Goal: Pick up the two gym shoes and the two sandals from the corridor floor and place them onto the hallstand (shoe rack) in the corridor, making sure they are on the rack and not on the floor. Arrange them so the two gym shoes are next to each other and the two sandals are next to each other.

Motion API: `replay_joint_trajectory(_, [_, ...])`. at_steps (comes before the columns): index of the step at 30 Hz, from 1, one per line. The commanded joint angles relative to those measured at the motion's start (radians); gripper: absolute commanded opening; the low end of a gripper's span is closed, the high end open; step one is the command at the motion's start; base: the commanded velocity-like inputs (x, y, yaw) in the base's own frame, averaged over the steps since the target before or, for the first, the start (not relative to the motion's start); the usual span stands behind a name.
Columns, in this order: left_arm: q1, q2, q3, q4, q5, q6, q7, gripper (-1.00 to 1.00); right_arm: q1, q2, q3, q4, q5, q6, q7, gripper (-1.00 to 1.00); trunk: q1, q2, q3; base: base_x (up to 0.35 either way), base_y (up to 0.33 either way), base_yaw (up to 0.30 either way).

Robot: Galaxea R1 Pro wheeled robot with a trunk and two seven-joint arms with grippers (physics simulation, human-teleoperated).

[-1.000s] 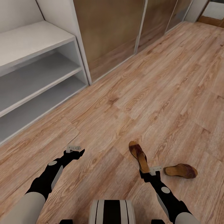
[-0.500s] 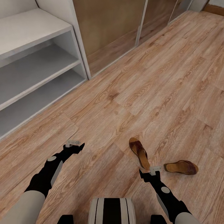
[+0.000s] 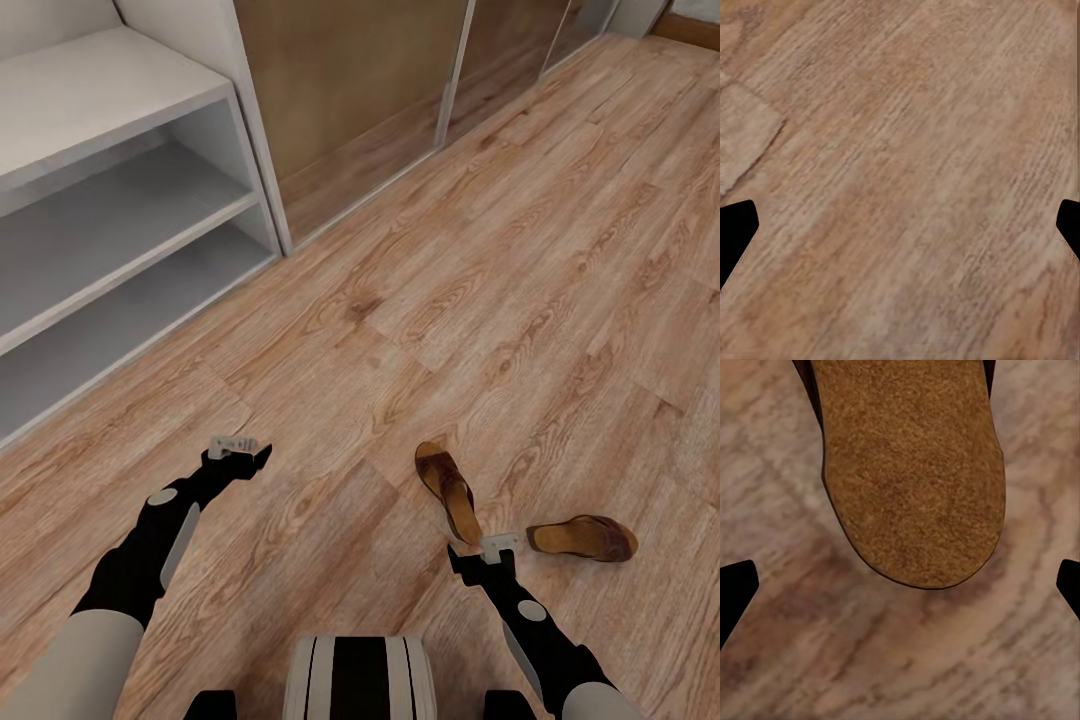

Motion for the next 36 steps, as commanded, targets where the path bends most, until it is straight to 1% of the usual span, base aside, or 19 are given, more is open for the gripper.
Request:
replay_joint_trajectory(1, [0.0,0.0,0.002,-0.007,0.006,0.01,-0.005,1.0,0.0,0.001,-0.008,0.0,0.009,-0.004,0.007,1.0,0.0,0.0,-0.001,0.0,0.0,0.0])
replay_joint_trajectory(6, [0.0,0.0,0.002,-0.025,0.007,0.013,-0.005,1.0,0.0,0.001,-0.008,0.0,0.009,-0.004,0.007,1.0,0.0,0.0,-0.001,0.0,0.0,0.0])
replay_joint_trajectory(13, [0.001,0.0,0.002,-0.025,0.008,0.013,-0.005,1.0,0.0,0.001,-0.007,0.0,0.009,-0.004,0.006,1.0,0.003,-0.002,-0.028,0.0,0.0,0.0])
replay_joint_trajectory(19, [0.025,0.0,0.002,-0.021,0.009,0.006,-0.005,1.0,0.0,0.001,-0.008,0.0,0.009,-0.004,0.006,1.0,0.003,-0.002,-0.028,0.0,0.0,0.0])
replay_joint_trajectory(28, [0.031,0.0,0.002,-0.018,0.006,0.002,-0.004,1.0,0.0,0.001,-0.008,0.0,0.009,-0.004,0.006,1.0,0.003,-0.002,-0.028,0.0,0.0,0.0])
replay_joint_trajectory(36, [0.035,0.0,0.002,-0.015,0.007,-0.002,-0.007,1.0,0.0,0.001,-0.008,-0.001,0.009,-0.004,0.006,1.0,0.003,-0.002,-0.028,0.089,0.0,0.0])
